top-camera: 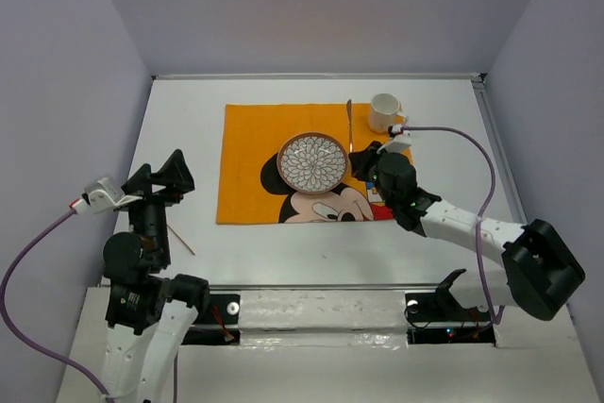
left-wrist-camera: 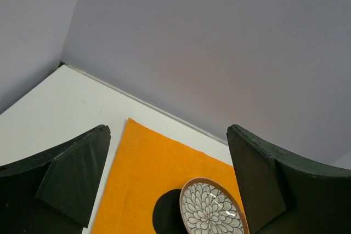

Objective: Set the dinner table for one person

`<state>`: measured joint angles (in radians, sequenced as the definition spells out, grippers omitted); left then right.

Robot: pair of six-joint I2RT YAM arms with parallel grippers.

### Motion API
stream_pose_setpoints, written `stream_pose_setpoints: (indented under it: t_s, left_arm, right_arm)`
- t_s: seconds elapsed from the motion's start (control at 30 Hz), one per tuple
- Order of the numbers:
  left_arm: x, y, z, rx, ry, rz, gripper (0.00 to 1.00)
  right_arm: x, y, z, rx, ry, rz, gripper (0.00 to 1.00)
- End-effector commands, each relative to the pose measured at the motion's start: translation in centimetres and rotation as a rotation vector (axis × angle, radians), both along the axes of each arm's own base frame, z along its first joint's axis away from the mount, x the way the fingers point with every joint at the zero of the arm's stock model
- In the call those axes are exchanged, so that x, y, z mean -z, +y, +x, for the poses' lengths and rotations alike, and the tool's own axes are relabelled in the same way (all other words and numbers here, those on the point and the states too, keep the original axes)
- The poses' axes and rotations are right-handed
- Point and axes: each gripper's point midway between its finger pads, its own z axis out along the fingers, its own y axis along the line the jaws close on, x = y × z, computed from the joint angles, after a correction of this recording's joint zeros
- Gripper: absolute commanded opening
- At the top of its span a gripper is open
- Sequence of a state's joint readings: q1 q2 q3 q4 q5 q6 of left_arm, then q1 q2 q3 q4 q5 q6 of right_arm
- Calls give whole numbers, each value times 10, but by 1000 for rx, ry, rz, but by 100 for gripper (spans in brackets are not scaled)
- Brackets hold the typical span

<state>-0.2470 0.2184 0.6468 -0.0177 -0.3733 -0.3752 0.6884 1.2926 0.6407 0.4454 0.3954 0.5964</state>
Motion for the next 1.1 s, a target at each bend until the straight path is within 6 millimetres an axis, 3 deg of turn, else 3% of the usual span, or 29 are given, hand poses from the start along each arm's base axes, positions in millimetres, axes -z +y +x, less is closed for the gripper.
stream_pose_setpoints:
  t_s: [0.0, 0.2, 0.57, 0.97, 1.0, 1.07]
  left_arm:
    - [-9, -3, 2, 11, -37, 7, 99]
    - [-7, -4, 5, 14, -26, 12, 99]
    - [-5, -6, 8, 23, -16, 18, 99]
    - [-3, -8, 10, 29, -11, 18, 99]
    - [-3, -9, 10, 33, -11, 21, 99]
    - [-3, -9, 10, 32, -9, 21, 99]
  right_arm:
    - [29, -26, 3, 39, 39, -117, 0]
    - [68, -48, 16, 54, 124, -189, 0]
    - [111, -62, 33, 52, 235, -252, 0]
    - [138, -67, 42, 66, 310, -297, 0]
    - [138, -68, 42, 75, 315, -299, 4]
    - [138, -73, 39, 98, 343, -311, 30]
